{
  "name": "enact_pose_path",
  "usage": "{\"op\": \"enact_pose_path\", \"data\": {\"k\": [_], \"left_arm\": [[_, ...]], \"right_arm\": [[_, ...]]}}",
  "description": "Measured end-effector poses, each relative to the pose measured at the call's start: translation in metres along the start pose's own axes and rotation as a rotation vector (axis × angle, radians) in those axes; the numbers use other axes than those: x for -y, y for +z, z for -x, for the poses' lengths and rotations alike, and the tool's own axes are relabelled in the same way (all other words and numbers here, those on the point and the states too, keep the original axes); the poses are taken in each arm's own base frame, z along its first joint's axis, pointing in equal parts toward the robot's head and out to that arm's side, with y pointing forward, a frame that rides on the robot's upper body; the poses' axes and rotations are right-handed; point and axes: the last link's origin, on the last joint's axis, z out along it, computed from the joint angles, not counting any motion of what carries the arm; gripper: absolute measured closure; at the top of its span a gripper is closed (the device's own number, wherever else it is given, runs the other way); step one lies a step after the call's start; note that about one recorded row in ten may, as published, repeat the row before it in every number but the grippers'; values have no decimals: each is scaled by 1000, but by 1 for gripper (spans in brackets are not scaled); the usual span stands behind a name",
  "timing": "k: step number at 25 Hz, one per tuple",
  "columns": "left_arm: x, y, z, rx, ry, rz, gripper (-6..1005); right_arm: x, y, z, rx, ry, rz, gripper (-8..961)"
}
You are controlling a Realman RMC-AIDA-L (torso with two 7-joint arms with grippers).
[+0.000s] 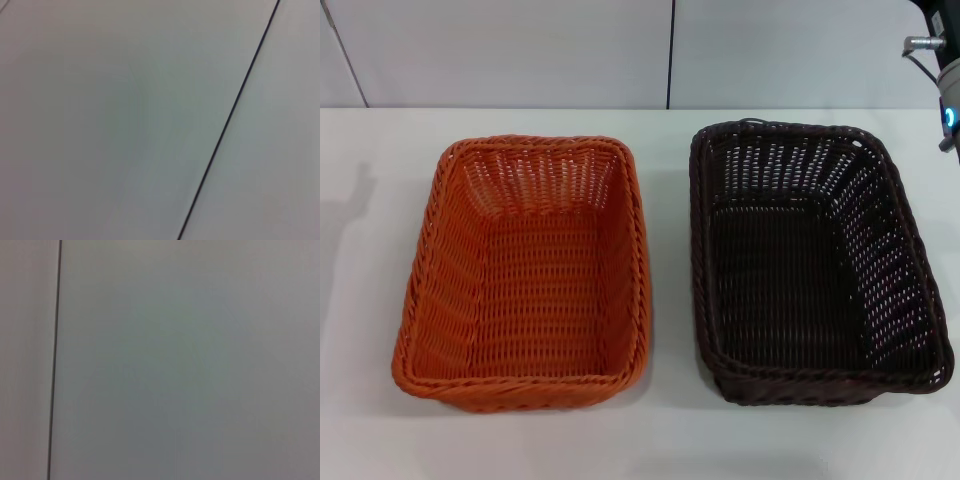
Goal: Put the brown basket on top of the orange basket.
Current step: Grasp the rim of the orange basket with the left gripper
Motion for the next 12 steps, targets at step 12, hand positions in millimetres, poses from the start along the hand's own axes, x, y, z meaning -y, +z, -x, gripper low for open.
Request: {"op": "enact_pose_path", "data": {"k": [12], "left_arm": [[5,-3,3,50,62,7,152]], "right_arm": [[-4,-5,-4,-12,29,-2,327]]}}
